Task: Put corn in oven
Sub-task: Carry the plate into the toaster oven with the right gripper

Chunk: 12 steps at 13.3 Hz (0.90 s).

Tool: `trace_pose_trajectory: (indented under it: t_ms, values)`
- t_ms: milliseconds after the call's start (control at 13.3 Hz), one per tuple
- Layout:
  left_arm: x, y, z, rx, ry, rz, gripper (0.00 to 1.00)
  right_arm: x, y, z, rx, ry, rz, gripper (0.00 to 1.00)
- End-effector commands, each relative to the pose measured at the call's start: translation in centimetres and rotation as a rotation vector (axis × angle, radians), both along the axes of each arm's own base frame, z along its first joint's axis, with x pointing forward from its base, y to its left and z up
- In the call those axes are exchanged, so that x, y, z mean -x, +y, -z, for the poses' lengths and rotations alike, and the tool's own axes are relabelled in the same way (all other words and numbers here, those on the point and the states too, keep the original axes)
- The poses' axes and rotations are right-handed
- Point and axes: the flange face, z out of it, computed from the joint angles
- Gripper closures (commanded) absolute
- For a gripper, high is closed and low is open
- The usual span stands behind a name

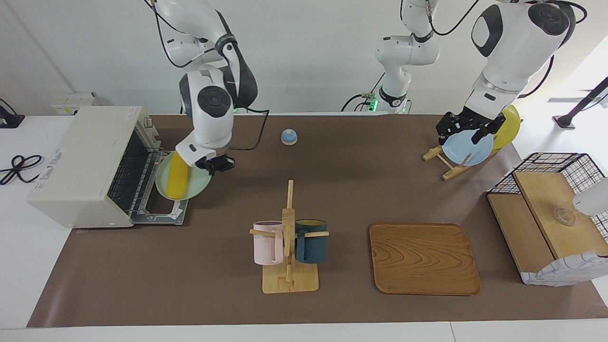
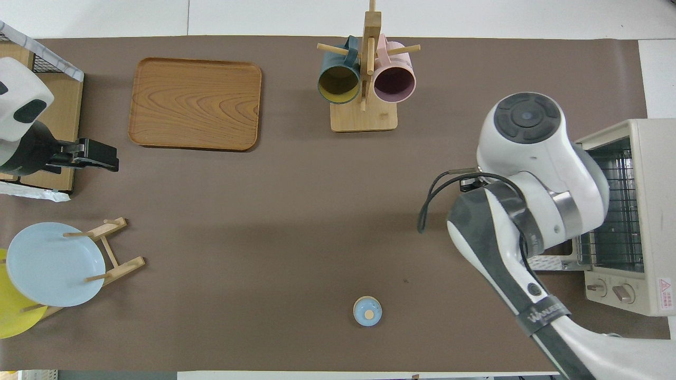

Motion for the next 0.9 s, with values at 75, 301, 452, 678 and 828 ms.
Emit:
trace_pose_trajectory:
  t_ms: [75, 301, 452, 678, 828]
  values:
    - [0.5, -0.2, -0.4, -0.021, -0.002, 0.008, 0.00, 1.6, -4.8, 0.7, 0.009, 0.036, -0.001, 1.00]
    - [0.4, 0.0, -0.4, -0.021, -0.002, 0.007, 0.00, 2.0, -10.2, 2.2, -0.018, 0.057, -0.014, 1.00]
    - [0.4, 0.3, -0.4, -0.021, -0.002, 0.003, 0.00, 2.1, -12.9, 2.3, -0.031, 0.081, -0.026, 1.00]
    - [0.5, 0.5, -0.4, -0.022, 0.007, -0.004, 0.00, 2.5, -14.1, 2.7, -0.040, 0.086, -0.029, 1.00]
    - [0.5, 0.7, -0.3, -0.022, 0.011, -0.009, 0.00, 2.7, -14.5, 2.8, -0.042, 0.091, -0.034, 1.00]
